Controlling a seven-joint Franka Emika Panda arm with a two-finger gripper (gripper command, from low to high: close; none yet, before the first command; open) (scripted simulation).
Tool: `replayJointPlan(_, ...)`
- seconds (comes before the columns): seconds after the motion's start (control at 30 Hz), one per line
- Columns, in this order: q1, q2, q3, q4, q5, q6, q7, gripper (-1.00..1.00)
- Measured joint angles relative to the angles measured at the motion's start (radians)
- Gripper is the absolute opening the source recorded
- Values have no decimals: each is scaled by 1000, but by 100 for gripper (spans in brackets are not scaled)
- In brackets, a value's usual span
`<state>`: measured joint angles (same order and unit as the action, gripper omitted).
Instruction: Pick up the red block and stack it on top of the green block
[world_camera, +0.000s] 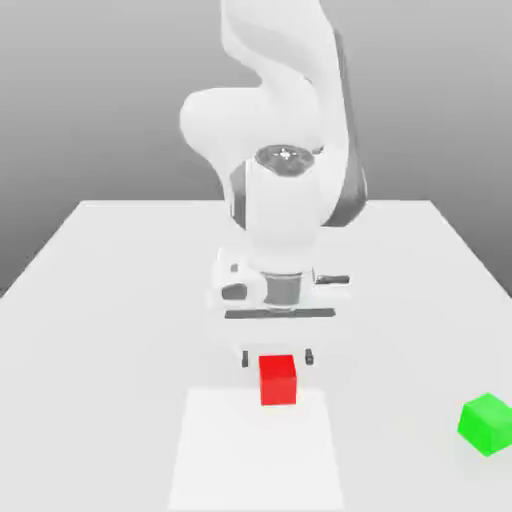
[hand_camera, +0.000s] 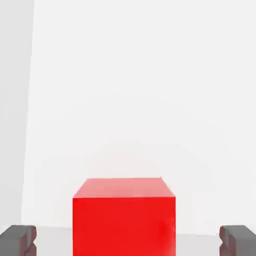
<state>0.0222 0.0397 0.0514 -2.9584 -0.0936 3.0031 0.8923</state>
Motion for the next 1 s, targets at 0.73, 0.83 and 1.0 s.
replayJointPlan(0.73, 25, -48, -12, -6, 30, -42, -21, -100)
replayJointPlan(0.83, 38, -107, -20, -17, 59, -92, -43, -100)
replayJointPlan(1.0, 74, -186, -30, -25, 107, -165, -84, -100)
